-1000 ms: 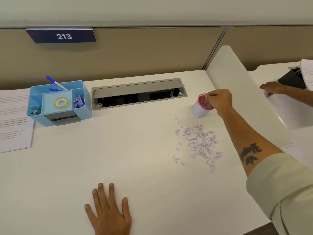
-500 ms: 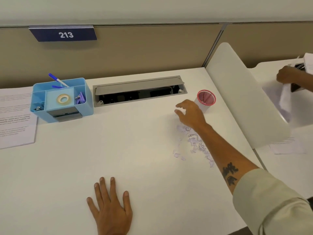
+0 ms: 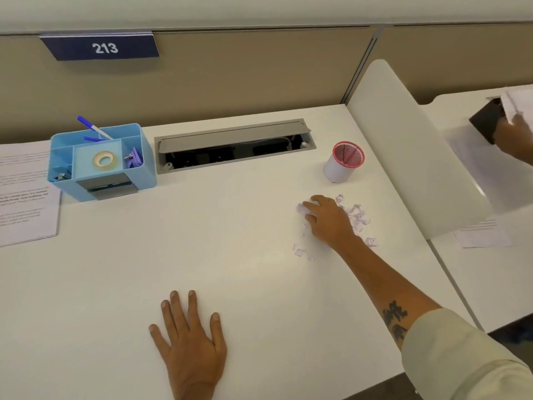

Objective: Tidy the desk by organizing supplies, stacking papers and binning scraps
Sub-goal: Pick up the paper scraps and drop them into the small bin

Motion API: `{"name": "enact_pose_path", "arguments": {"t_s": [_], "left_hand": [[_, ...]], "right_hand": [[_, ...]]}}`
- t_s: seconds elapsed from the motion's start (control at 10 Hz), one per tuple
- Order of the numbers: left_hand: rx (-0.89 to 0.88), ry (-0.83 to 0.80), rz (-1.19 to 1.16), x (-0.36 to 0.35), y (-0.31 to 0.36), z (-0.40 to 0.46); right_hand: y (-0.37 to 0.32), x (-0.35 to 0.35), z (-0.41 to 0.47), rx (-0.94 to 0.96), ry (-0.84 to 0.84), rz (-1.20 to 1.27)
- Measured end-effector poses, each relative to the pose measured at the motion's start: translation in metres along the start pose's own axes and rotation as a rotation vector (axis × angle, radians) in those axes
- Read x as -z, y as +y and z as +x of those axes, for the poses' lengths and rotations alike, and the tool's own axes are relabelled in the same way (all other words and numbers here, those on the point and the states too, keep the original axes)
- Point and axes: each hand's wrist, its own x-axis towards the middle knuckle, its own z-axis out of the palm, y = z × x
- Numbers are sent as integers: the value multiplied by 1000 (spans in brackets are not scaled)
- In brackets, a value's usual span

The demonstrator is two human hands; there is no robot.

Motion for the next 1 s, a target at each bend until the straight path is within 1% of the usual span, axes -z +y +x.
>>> {"name": "enact_pose_path", "arguments": {"t_s": [0.1,0.2,0.3,0.4,0.5,0.7,0.9,1.0], "left_hand": [[-1,3,0,1,0,0],[-1,6,0,1,0,0],[0,4,-2,1,1,-1],[2,-8,10,1,0,-1],[4,-13,14,1,-1,-1],[2,-1,12,3,0,-1],[1,-1,1,4,0,-2],[1,1,-2,3,0,-2]], "right_hand": [[7,5,-5,-42,84,-30],[7,15,-9,-212,8,-126],[8,17,-9,-326,-145,-143],[1,18,-8,-365,-246,-72],[-3,13,-12,-296,-135,-57],[-4,5,-15,-225,-26,-31],[-5,3,-14,-250,-46,-28],[-3,2,-14,-292,-58,19]]}}
